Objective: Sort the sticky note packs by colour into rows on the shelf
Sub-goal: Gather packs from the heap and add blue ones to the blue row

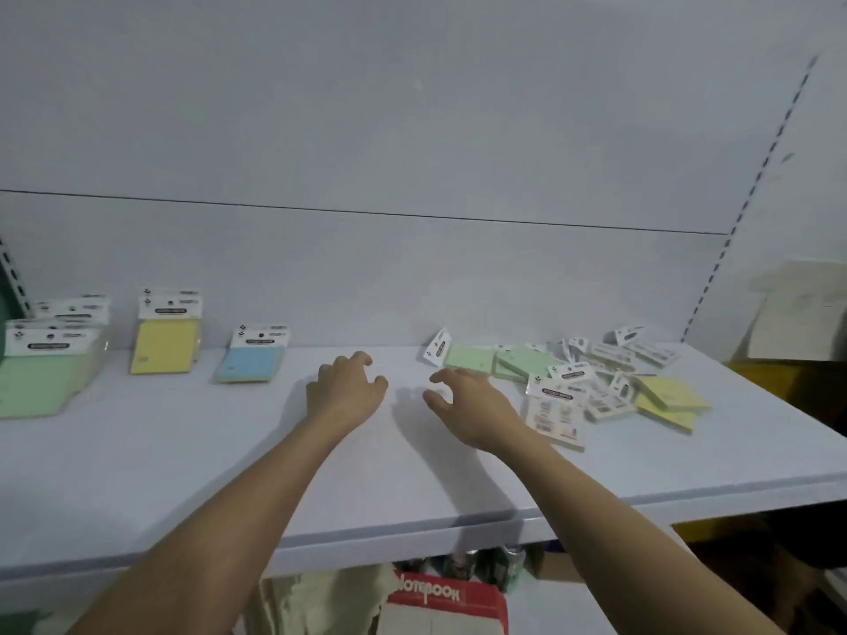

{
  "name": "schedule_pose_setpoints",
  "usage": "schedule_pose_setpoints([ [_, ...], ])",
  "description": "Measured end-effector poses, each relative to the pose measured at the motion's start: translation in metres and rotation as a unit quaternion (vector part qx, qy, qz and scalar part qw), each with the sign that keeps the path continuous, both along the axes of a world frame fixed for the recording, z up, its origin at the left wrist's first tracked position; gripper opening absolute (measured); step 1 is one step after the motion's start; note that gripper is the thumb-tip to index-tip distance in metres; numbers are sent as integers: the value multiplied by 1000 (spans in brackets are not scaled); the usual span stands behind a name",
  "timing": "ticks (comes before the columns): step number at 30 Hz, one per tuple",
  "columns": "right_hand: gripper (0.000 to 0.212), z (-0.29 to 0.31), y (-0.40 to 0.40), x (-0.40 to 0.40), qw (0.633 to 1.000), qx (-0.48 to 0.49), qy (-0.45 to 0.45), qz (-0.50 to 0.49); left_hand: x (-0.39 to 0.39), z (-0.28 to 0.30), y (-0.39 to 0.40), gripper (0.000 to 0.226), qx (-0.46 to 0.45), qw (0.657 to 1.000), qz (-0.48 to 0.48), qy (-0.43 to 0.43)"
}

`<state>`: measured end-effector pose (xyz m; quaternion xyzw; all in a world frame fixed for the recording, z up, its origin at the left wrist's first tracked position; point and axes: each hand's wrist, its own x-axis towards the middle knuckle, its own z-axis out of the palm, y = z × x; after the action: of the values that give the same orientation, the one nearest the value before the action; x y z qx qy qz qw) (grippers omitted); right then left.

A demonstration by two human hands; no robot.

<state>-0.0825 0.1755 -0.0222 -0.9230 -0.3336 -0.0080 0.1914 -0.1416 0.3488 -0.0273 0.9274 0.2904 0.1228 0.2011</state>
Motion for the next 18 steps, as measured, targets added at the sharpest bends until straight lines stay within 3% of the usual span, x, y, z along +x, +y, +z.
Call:
schedule_pose_setpoints([
  [5, 44, -6, 41, 26, 997, 5, -2, 70, 7, 12, 51, 50, 70, 988, 135, -25],
  [9, 42, -10, 62, 37, 993, 15, 5, 117, -1, 8, 95, 66, 60, 965, 256, 9],
  [15, 43, -10, 76, 54, 987, -11, 7, 163, 25, 3, 92, 72, 59, 968, 243, 4],
  [18, 42, -8, 73, 62, 986, 5, 8, 164, 26, 1, 115, 86, 24, 963, 269, 15],
])
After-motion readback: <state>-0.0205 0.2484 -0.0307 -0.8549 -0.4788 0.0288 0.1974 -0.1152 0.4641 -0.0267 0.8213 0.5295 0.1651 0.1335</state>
